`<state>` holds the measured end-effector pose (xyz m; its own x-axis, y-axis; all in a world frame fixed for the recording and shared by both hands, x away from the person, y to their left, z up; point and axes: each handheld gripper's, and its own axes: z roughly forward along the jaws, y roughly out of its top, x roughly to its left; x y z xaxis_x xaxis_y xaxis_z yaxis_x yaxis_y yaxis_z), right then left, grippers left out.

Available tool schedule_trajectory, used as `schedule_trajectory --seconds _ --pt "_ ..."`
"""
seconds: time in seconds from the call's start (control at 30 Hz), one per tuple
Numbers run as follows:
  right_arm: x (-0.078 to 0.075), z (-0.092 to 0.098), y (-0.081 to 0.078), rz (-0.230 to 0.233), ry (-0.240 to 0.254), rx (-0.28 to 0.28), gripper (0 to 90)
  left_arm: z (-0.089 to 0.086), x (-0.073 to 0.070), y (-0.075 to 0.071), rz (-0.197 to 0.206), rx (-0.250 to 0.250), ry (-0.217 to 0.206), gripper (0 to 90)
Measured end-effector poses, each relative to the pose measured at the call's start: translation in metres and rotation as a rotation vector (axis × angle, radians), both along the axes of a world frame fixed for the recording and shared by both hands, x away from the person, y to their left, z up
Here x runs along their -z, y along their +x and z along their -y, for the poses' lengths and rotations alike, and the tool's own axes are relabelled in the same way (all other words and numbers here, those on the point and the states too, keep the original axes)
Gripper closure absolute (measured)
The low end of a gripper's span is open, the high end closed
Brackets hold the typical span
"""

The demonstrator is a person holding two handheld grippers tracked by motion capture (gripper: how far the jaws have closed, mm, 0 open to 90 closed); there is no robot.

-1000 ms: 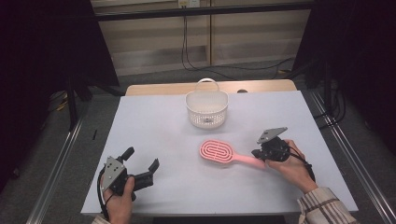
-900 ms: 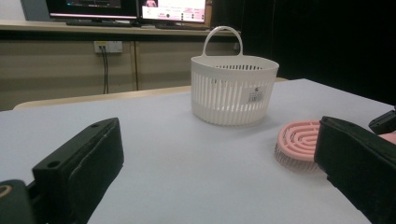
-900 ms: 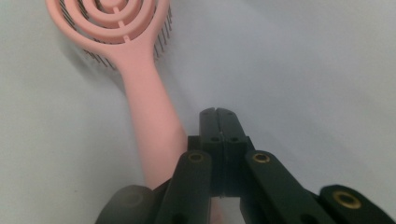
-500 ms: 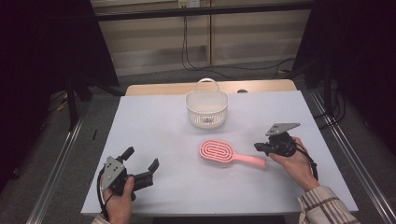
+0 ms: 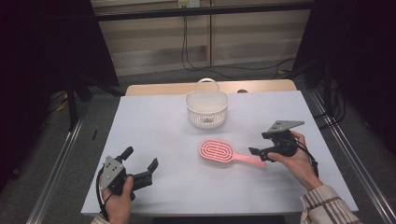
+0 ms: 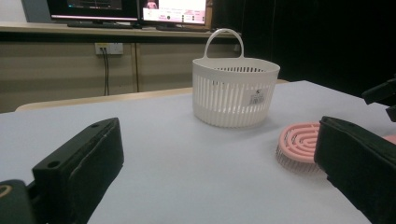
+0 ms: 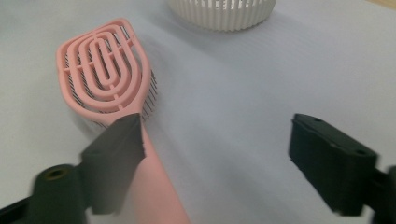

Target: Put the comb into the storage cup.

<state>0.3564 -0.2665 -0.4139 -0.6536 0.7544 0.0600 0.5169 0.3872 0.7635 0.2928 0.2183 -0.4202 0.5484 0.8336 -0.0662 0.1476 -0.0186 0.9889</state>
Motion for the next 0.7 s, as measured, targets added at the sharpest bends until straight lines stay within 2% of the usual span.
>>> schedule_trajectory --seconds 0.07,0.17,0.23,0.4,0.7 --pt "-0.001 -0.001 0.000 -0.008 0.005 0.002 10.4 0.000 0.000 0.000 0.006 -0.001 -0.004 1.6" --pt "-0.003 -0.005 -0.001 0.015 0.000 -0.021 4.5 0.001 0.000 0.000 0.007 0.003 -0.008 1.6" --pt "-0.005 -0.006 -0.002 0.027 0.003 -0.025 6.0 0.001 0.000 0.000 0.003 0.006 -0.007 1.6" --pt "-0.011 -0.008 -0.001 -0.021 0.013 -0.064 4.8 0.001 0.000 0.000 0.002 0.007 -0.007 1.6" --pt "-0.019 -0.021 -0.002 -0.055 0.000 -0.114 5.7 0.000 0.000 -0.001 0.008 0.011 -0.008 1.6"
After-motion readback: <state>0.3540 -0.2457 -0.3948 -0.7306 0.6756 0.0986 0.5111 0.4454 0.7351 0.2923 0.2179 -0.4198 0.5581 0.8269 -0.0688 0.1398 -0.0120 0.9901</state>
